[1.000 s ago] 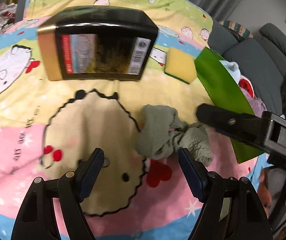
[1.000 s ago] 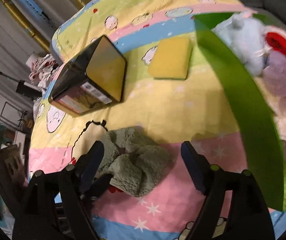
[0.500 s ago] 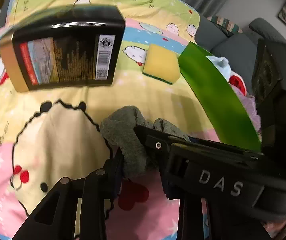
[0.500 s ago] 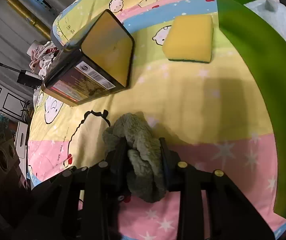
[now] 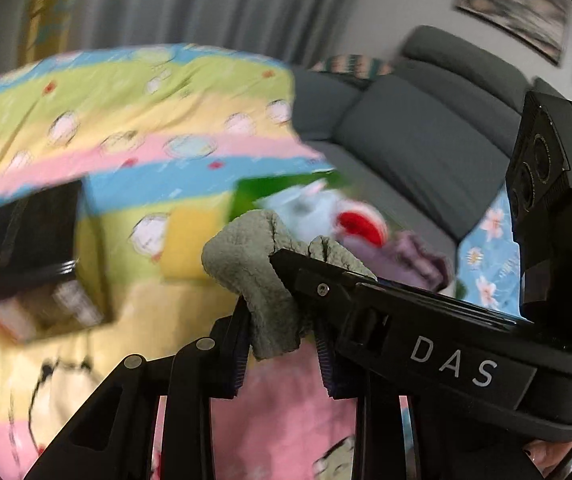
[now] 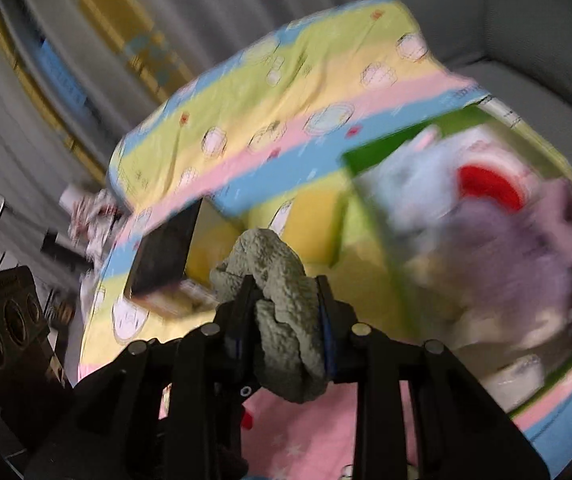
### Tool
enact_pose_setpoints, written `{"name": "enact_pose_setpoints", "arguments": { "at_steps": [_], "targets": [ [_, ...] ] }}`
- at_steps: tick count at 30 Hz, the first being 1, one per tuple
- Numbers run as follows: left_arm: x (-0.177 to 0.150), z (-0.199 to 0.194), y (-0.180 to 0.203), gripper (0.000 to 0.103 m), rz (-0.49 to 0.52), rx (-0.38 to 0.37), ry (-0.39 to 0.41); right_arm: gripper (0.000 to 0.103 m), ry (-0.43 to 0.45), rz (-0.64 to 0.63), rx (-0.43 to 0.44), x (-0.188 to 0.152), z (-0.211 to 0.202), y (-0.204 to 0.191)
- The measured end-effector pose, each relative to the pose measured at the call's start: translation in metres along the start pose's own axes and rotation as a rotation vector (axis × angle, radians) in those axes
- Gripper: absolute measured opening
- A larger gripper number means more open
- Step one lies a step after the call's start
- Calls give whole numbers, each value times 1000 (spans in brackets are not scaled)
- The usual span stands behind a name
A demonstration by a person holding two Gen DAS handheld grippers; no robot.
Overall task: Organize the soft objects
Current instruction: 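Carry the olive green cloth with the right tool over the box, then lower the olive cloth into the box and open the right tool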
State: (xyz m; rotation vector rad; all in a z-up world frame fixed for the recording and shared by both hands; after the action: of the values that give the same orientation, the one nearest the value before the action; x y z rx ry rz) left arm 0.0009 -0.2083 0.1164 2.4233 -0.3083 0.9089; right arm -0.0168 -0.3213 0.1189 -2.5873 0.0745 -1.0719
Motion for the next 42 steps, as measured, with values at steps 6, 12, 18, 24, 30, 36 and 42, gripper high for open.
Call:
{"name": "enact_pose_setpoints", "arguments": {
  "at_steps": [6,12,18,24,30,36,42],
  "targets": [
    [15,13,40,29,99,-101,8,29,133,99,-72,12,-40,40],
    [16,42,60,29,123,-171,-55,29,162,199,-118,7,-50,71],
    [9,64,64,29,116,-180,-116,28,134,255,-186,1,-44,90],
    [3,78,62,29,103,-162,-161,29,91,293,-253,-4,-33,103],
    [1,87,62,29,102,-139,-177,30,49,322,-268,-11,-24,115],
    [0,90,58,29,86,-133,-194,31,33,325,-282,-10,-21,118],
    [1,77,53,60,73,-123,-176,63,88,304,-296,-5,-32,111]
  ]
}}
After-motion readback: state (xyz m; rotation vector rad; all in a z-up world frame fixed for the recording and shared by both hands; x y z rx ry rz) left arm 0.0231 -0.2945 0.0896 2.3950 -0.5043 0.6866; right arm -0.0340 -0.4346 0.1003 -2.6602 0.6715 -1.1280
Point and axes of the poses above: each gripper's, at about its wrist camera, not at the fingertips, and z roughly the way its jaws point, y to its right, x to its top, the point moved 1 cm from there along z, roughly the way its jaws point, and after that the axes turned 9 degrees about -z, right-handed, at the moved point
